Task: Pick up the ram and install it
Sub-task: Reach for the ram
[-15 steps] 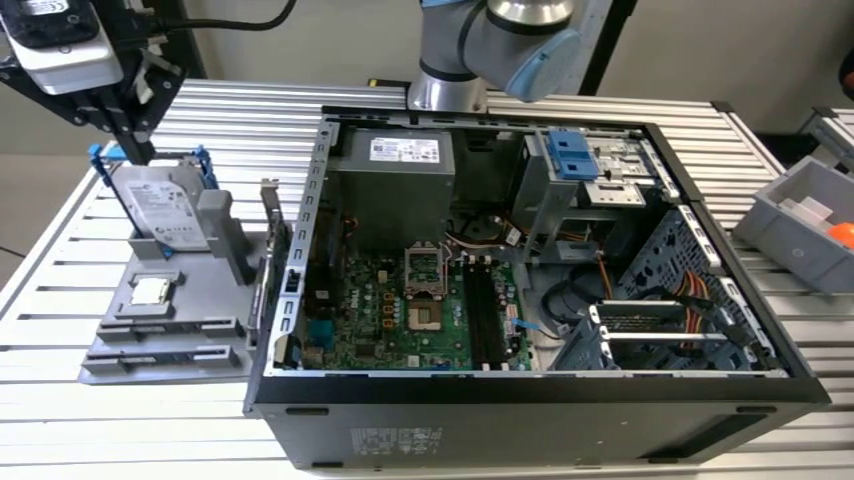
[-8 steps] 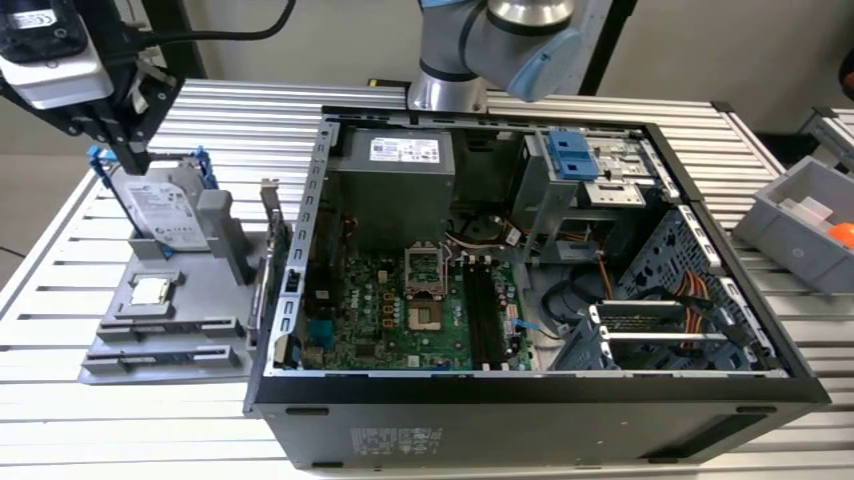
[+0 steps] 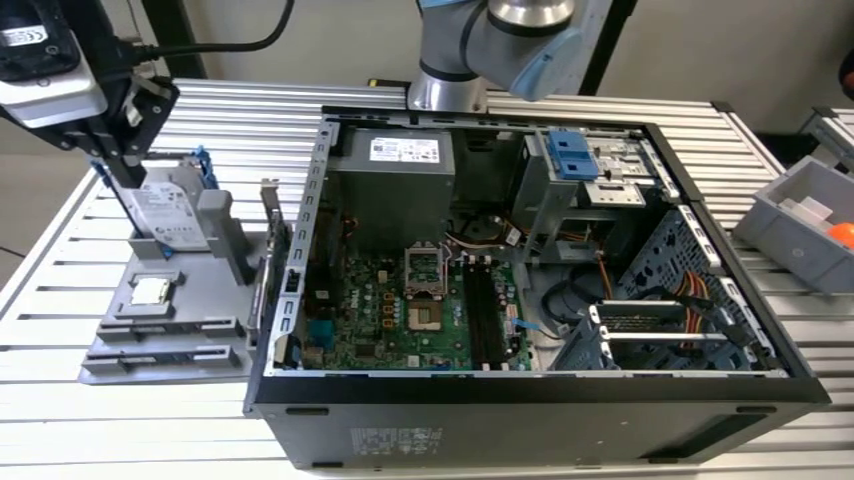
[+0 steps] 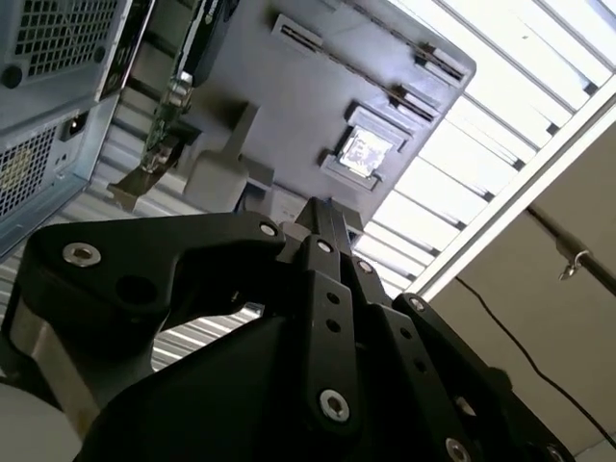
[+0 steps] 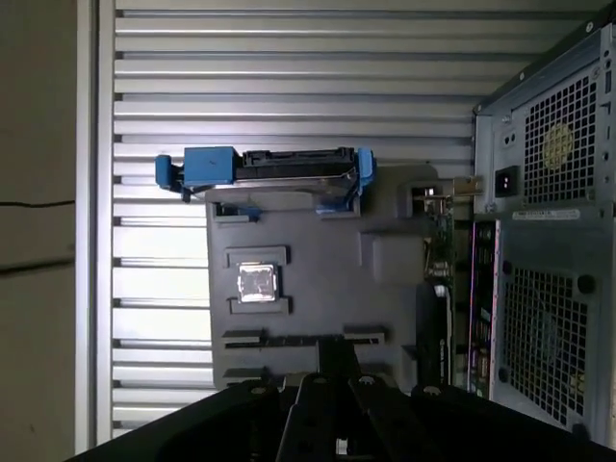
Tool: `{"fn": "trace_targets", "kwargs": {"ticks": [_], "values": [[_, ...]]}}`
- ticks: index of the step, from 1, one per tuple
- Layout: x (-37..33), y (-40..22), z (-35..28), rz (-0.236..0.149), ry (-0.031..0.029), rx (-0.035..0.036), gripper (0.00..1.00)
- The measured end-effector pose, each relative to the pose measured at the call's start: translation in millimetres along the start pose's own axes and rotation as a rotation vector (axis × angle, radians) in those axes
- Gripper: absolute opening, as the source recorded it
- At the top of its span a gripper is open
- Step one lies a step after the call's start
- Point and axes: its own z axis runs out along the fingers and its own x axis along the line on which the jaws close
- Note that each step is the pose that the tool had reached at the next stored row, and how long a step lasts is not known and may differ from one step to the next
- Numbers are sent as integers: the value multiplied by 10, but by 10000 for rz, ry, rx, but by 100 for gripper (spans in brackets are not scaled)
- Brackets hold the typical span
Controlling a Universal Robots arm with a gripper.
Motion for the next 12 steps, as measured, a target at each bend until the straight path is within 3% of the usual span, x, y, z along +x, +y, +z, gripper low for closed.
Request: {"fn": "trace_targets", "kwargs": {"ticks": [12], "values": [[8,-257,-1,-50,3,2,0]]}}
